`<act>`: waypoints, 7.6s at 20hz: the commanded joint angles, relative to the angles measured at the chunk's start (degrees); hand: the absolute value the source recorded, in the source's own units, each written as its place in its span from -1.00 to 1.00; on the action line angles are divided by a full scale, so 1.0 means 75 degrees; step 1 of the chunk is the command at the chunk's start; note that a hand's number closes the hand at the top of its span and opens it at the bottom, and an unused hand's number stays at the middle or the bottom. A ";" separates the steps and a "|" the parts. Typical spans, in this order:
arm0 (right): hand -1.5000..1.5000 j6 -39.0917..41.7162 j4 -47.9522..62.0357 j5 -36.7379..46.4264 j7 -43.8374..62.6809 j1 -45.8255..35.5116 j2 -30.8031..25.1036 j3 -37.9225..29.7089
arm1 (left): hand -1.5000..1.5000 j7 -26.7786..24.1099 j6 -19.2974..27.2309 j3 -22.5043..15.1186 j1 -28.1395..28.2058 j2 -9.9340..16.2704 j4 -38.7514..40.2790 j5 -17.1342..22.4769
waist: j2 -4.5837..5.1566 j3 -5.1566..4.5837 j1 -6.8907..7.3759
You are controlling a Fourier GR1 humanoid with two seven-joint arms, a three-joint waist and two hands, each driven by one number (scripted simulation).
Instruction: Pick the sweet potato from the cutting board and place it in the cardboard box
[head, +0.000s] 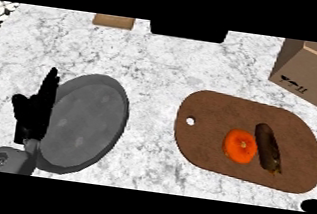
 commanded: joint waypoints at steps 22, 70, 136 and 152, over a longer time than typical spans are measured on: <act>-1.00 0.0700 0.2463 0.1191 0.2140 -0.2346 0.2077 0.1529 | 0.00 0.0141 -0.0163 0.0103 0.0314 -0.0407 0.0013 -0.0342 | 0.0011 -0.0030 -0.0064; 1.00 0.0799 0.5087 0.3794 -0.1369 -0.1868 0.3369 0.0585 | 0.00 0.0588 -0.0623 0.0951 0.0181 -0.0842 -0.0150 -0.1127 | 0.0005 -0.0022 -0.0122; 1.00 -0.1103 1.2967 0.3742 -1.0399 -0.6929 0.0563 -0.3192 | 0.00 0.0857 -0.1068 0.1135 -0.0308 -0.1356 -0.0175 -0.1730 | 0.0204 0.0005 0.0357; -1.00 0.0699 1.4865 0.1431 -1.2711 -0.7276 0.0391 -0.5408 | 0.00 0.0564 -0.0998 0.1223 -0.0137 -0.1395 -0.0200 -0.1780 | 0.0213 0.0031 0.0296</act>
